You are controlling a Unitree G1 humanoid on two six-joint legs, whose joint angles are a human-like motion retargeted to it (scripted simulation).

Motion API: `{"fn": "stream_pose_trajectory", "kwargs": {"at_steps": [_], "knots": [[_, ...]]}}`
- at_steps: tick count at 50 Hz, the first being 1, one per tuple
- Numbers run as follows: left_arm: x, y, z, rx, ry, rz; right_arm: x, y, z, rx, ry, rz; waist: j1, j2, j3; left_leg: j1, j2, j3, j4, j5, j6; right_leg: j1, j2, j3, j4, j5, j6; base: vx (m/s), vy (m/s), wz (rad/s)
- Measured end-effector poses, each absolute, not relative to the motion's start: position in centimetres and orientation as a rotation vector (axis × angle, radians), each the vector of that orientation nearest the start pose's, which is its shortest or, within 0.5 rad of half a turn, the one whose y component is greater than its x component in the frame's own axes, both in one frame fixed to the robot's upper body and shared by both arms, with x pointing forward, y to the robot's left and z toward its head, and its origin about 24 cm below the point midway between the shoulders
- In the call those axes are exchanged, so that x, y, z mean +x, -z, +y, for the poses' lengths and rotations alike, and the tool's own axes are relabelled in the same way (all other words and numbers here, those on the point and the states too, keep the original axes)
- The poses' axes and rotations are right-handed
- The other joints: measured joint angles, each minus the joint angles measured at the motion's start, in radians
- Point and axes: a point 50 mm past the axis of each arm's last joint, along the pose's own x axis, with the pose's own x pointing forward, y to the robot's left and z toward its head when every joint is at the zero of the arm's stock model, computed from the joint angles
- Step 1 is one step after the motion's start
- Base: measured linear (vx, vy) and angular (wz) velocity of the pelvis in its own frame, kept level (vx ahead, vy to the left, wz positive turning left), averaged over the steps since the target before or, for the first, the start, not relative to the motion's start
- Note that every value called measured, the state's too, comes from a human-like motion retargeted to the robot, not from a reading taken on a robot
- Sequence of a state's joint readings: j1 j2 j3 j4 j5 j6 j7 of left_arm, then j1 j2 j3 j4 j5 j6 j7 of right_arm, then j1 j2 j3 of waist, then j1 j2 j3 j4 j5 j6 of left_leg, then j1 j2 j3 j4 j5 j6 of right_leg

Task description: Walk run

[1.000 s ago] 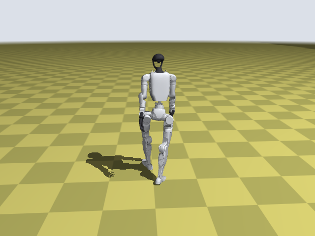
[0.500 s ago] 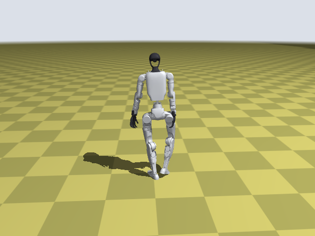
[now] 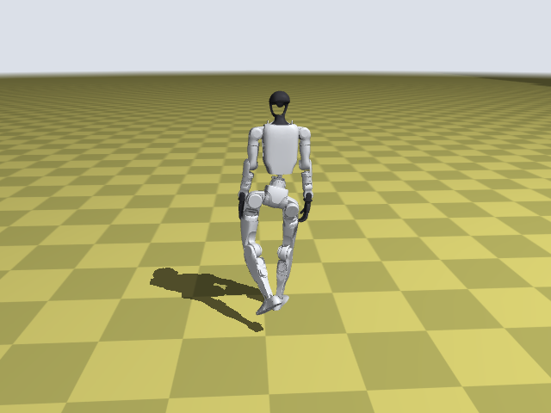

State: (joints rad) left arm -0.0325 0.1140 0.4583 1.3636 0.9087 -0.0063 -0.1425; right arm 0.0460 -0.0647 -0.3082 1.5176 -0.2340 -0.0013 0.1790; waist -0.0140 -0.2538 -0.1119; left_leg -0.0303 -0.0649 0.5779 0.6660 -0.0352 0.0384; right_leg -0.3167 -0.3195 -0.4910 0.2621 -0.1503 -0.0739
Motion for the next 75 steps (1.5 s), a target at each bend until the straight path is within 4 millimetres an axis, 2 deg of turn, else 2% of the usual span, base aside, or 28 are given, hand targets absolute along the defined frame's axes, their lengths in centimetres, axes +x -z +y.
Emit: {"fn": "stream_pose_trajectory", "kwargs": {"at_steps": [3,7,12,15,17,20,22,23,26,28,30,32,33,35,36,40,46,50,52,55,56,59,61,63,65,67,70,75], "knots": [[4.8,17.4,21.9,0.511,0.305,1.465,2.6,18.0,-18.0,0.066,-0.049,1.512,0.024,-0.022,0.004,-0.104,0.062,0.072,0.088,-0.052,0.040,0.065,-0.001,-0.054,-0.040,-0.021,0.019,0.50,-0.20,0.45],[2.8,17.5,21.8,0.481,0.278,1.581,6.8,17.5,-18.5,-0.010,-0.118,1.448,0.065,0.035,0.013,-0.293,0.104,0.014,0.058,-0.102,-0.020,0.162,0.120,-0.099,-0.133,-0.025,0.027,0.41,-0.19,-0.07],[0.5,17.6,20.4,0.330,0.260,1.691,12.0,16.4,-18.3,-0.078,-0.184,1.308,0.128,0.106,0.046,-0.417,0.090,-0.045,-0.244,-0.105,-0.045,0.297,0.258,-0.102,-0.217,-0.049,0.046,0.51,-0.14,-0.39],[0.0,17.6,19.4,0.262,0.269,1.720,14.8,15.6,-17.7,-0.067,-0.196,1.216,0.168,0.123,0.067,-0.482,0.048,-0.118,-0.410,-0.054,-0.051,0.365,0.299,-0.080,-0.245,-0.067,0.070,0.58,-0.08,-0.51],[-0.3,17.7,18.9,0.237,0.288,1.733,16.1,15.2,-17.4,-0.041,-0.205,1.172,0.189,0.117,0.073,-0.513,0.030,-0.113,-0.480,-0.050,-0.065,0.393,0.299,-0.063,-0.246,-0.079,0.090,0.64,-0.04,-0.48],[-0.7,17.6,19.0,0.233,0.308,1.762,17.1,14.8,-17.0,-0.009,-0.226,1.126,0.205,0.110,0.072,-0.528,0.002,-0.113,-0.504,-0.069,-0.025,0.425,0.297,-0.043,-0.230,-0.088,0.128,0.67,-0.03,-0.40],[-1.0,17.5,19.2,0.244,0.306,1.785,16.7,14.9,-17.0,-0.006,-0.242,1.125,0.229,0.103,0.069,-0.516,0.012,-0.096,-0.457,-0.026,0.015,0.445,0.291,-0.012,-0.207,-0.065,0.160,0.81,0.01,-0.80],[-1.2,17.4,19.3,0.247,0.302,1.794,16.2,15.1,-17.0,-0.009,-0.249,1.137,0.254,0.099,0.069,-0.512,0.021,-0.104,-0.442,-0.011,0.017,0.455,0.284,0.021,-0.190,-0.041,0.177,0.87,0.04,-1.21],[-1.4,17.4,19.6,0.230,0.278,1.803,13.7,16.0,-16.8,-0.025,-0.254,1.208,0.282,0.090,0.059,-0.500,0.022,-0.225,-0.374,-0.056,0.031,0.454,0.258,0.096,-0.104,0.103,0.214,0.81,0.05,-0.97],[-1.2,17.4,19.7,0.212,0.261,1.793,11.6,16.7,-16.5,-0.027,-0.246,1.265,0.269,0.115,0.041,-0.443,0.053,-0.204,-0.380,-0.100,0.050,0.428,0.256,0.106,-0.002,0.251,0.190,0.77,0.08,-0.40],[-0.8,17.5,20.0,0.202,0.250,1.768,9.6,17.2,-16.4,-0.021,-0.238,1.325,0.252,0.159,0.026,-0.368,0.115,-0.140,-0.406,-0.133,0.054,0.378,0.264,0.102,0.161,0.354,0.154,0.99,0.15,-0.54],[0.0,17.4,20.8,0.214,0.237,1.730,8.0,17.5,-16.5,-0.019,-0.243,1.376,0.239,0.205,0.024,-0.324,0.149,-0.188,-0.404,-0.171,0.043,0.312,0.237,0.056,0.368,0.309,0.087,0.74,0.12,-0.86],[0.6,17.4,21.3,0.229,0.227,1.708,7.3,17.6,-16.6,-0.022,-0.248,1.396,0.229,0.222,0.025,-0.306,0.160,-0.202,-0.402,-0.189,0.038,0.272,0.198,0.024,0.467,0.245,0.051,0.62,0.10,-0.75],[2.1,17.2,22.6,0.282,0.209,1.656,6.2,17.8,-16.9,-0.035,-0.245,1.429,0.195,0.236,0.038,-0.254,0.168,-0.164,-0.423,-0.209,0.038,0.178,0.113,-0.023,0.622,0.151,-0.022,0.49,0.06,-0.31],[3.2,17.0,23.2,0.320,0.200,1.624,5.7,17.8,-16.9,-0.041,-0.235,1.444,0.176,0.233,0.046,-0.227,0.153,-0.145,-0.447,-0.211,0.042,0.128,0.085,-0.032,0.659,0.125,-0.034,0.47,0.03,0.15],[7.4,16.2,25.1,0.450,0.178,1.484,3.2,18.1,-16.9,-0.026,-0.197,1.509,0.103,0.207,0.061,-0.147,0.076,-0.143,-0.526,-0.221,0.048,-0.048,0.047,-0.042,0.610,0.063,-0.022,0.57,0.00,0.56],[13.0,14.6,26.1,0.498,0.194,1.285,-0.4,18.2,-15.5,0.109,-0.145,1.600,-0.005,0.167,0.079,-0.014,-0.024,-0.211,-0.596,-0.266,0.041,-0.186,0.131,-0.014,0.119,0.066,0.028,0.53,-0.08,0.83],[14.7,13.9,26.1,0.506,0.217,1.208,-2.4,18.1,-14.4,0.208,-0.108,1.645,-0.049,0.162,0.066,0.078,-0.030,-0.218,-0.627,-0.305,0.015,-0.252,0.184,0.091,-0.052,0.060,0.058,0.74,-0.16,0.65],[14.5,14.0,26.0,0.509,0.229,1.202,-3.3,18.1,-14.2,0.234,-0.095,1.664,-0.054,0.162,0.056,0.105,-0.030,-0.240,-0.616,-0.327,0.005,-0.246,0.182,0.079,-0.029,0.091,0.012,0.89,-0.23,0.36],[13.0,14.5,26.0,0.519,0.250,1.242,-4.4,17.9,-14.2,0.239,-0.095,1.696,-0.060,0.158,0.035,0.147,-0.034,-0.263,-0.579,-0.335,-0.005,-0.215,0.163,0.014,0.036,0.140,-0.063,0.98,-0.28,0.31],[12.4,14.8,25.8,0.531,0.261,1.263,-4.5,17.9,-14.3,0.242,-0.093,1.701,-0.053,0.154,0.033,0.157,-0.033,-0.255,-0.559,-0.301,-0.012,-0.224,0.164,0.062,0.084,0.114,-0.070,0.69,-0.16,0.38],[9.6,15.8,24.9,0.533,0.276,1.338,-4.4,17.9,-14.7,0.233,-0.080,1.712,-0.049,0.141,0.023,0.171,-0.011,-0.188,-0.459,-0.126,-0.039,-0.170,0.150,0.112,0.121,0.042,-0.064,0.82,-0.15,0.38],[7.0,16.6,24.2,0.508,0.277,1.411,-4.1,17.9,-15.1,0.219,-0.068,1.707,-0.035,0.110,0.008,0.156,0.002,-0.102,-0.350,0.028,-0.042,-0.092,0.122,0.084,0.072,0.015,-0.059,0.76,-0.14,0.08],[4.8,17.0,23.5,0.482,0.283,1.483,-3.3,18.0,-15.6,0.206,-0.063,1.686,-0.015,0.074,0.001,0.106,0.005,-0.066,-0.205,0.129,-0.064,-0.030,0.092,0.083,0.033,-0.003,-0.043,0.76,-0.15,0.37],[3.2,17.3,22.8,0.443,0.287,1.538,-2.0,18.0,-16.3,0.145,-0.096,1.664,-0.009,0.028,0.009,0.058,0.027,-0.020,-0.075,0.058,-0.075,0.016,0.052,0.092,0.015,-0.021,-0.023,0.66,-0.18,0.58],[1.6,17.4,22.3,0.383,0.286,1.600,-0.3,18.0,-17.4,0.035,-0.148,1.652,0.015,0.011,0.026,-0.014,0.055,0.010,-0.001,-0.018,-0.043,0.081,0.050,0.054,-0.029,-0.028,-0.016,0.54,-0.14,0.14],[-0.7,17.4,21.5,0.295,0.274,1.706,2.5,17.7,-18.9,-0.119,-0.205,1.618,0.053,0.038,0.040,-0.145,0.088,-0.012,-0.003,-0.071,-0.070,0.170,0.117,0.023,-0.111,-0.030,-0.009,0.51,-0.11,-0.10],[-3.3,17.2,20.8,0.235,0.251,1.808,7.9,17.1,-20.2,-0.189,-0.213,1.477,0.127,0.097,0.059,-0.309,0.109,-0.003,-0.251,-0.117,-0.084,0.279,0.231,0.005,-0.185,-0.064,0.007,0.50,-0.09,-0.13]]}}
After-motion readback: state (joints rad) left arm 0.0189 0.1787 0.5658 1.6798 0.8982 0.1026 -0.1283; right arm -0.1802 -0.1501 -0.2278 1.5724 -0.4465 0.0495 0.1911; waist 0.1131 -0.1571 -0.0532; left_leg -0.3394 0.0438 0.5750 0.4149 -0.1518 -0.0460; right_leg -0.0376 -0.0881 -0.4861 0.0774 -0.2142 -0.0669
